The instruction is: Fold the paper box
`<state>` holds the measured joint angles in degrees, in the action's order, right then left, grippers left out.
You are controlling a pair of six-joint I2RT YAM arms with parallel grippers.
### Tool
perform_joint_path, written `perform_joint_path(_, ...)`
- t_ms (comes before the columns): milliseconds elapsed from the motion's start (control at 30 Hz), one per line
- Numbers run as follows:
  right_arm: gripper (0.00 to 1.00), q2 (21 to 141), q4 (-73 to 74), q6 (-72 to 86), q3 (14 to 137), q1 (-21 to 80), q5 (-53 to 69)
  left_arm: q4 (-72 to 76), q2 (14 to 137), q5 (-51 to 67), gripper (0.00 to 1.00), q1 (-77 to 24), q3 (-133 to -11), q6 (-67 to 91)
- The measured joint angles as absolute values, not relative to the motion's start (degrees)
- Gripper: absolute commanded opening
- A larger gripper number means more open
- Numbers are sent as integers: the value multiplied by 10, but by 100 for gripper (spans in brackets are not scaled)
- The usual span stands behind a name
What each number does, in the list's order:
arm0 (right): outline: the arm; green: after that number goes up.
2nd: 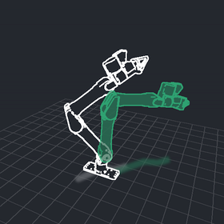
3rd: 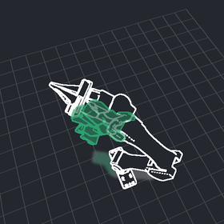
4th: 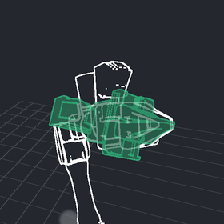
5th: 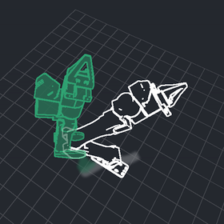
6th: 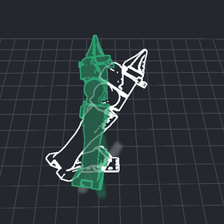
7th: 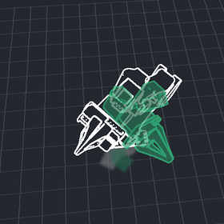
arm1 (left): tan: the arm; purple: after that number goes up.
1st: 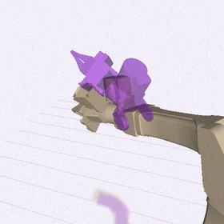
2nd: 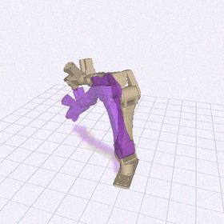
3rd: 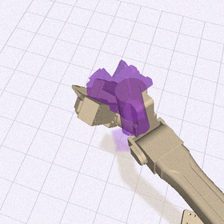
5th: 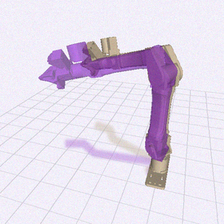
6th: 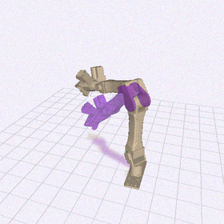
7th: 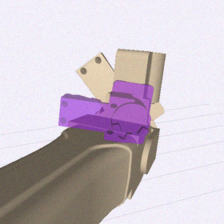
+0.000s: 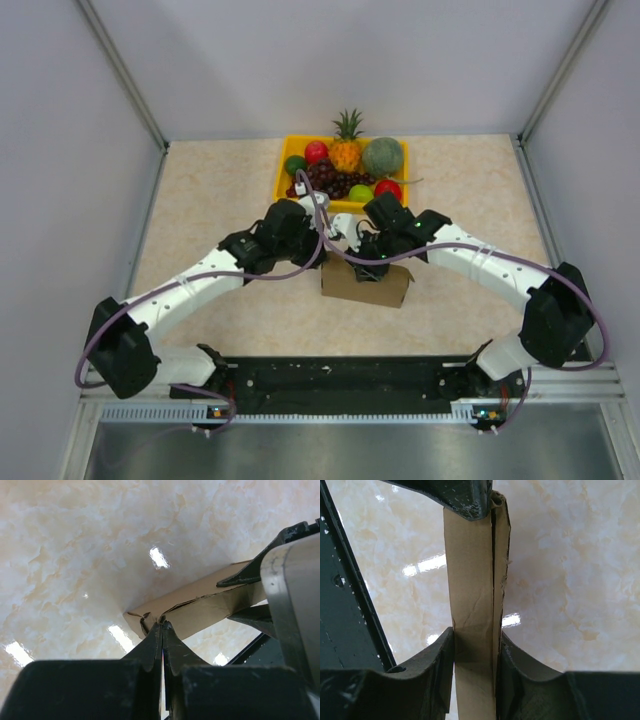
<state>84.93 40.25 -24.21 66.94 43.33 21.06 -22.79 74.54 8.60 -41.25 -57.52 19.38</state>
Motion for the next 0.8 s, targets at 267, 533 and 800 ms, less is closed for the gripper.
perform_joint_path(267, 15, 849, 402, -243, 669, 434, 207, -182, 721, 29, 0, -436, -537, 206)
perform_joint_path(533, 14, 849, 402, -243, 669, 435, 208, -190, 702, 13, 0, -441, -530, 157)
perform_joint_path(800, 14, 849, 401, -243, 669, 437, 208, -182, 699, 17, 0, -441, -522, 166)
